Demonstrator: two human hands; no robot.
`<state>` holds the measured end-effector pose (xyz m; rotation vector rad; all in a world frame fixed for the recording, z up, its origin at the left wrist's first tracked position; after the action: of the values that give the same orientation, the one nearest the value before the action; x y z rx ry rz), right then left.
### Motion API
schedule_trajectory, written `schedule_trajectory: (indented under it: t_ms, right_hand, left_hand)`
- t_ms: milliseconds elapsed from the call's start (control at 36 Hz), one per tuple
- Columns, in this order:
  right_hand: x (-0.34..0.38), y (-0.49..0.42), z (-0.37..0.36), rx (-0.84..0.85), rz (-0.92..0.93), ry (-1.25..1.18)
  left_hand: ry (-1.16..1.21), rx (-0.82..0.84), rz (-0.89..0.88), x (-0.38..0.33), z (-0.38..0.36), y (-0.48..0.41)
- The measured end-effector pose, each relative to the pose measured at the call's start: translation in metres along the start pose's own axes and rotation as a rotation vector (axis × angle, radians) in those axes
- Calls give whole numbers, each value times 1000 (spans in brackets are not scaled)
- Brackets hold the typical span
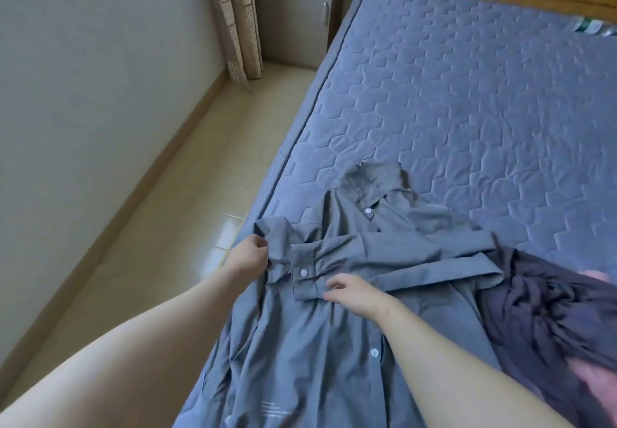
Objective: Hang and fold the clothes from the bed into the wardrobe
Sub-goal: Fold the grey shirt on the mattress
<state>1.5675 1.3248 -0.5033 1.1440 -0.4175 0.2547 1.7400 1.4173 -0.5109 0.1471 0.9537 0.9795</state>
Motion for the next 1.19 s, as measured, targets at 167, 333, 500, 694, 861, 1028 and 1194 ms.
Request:
schedule_trajectory:
  t_ms: [167,333,500,694,861,1028,1194]
  right_hand:
    - [10,-32,-39,-91,-82,-42]
    - [24,-64,-78,-116,-132,-67]
    - [26,-80,-106,-59,-204,-64]
    - [36,-85,-115,-46,-241,-81]
    - [60,-76,-120,-21,-199,-131]
    - [87,-52,-118,-1,-154,-295]
    - [118,-14,-102,0,-60,-467]
  left_hand:
    - [-151,72,45,55,17,-14]
    - [-82,166,192,118,5,-24]
    - [-11,142,284,156,-18,-36]
    - [-174,339,176,166,-10,-43]
    - [231,48,213,156,20,-40]
    - [394,-351,55,110,96,-40]
    - [836,-305,60,63,155,-33]
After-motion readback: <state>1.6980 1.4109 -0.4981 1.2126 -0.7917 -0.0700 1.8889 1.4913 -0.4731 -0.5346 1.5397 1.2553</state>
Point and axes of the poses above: each hand's wrist, its own y-axis away from the middle knuckle, its own z-axis out of the back of the hand, x = y × z, the point moved 1 cm from there along -y, towards the middle knuckle, and after that the axes turned 9 degrees about -z, right-handed, at the moved point
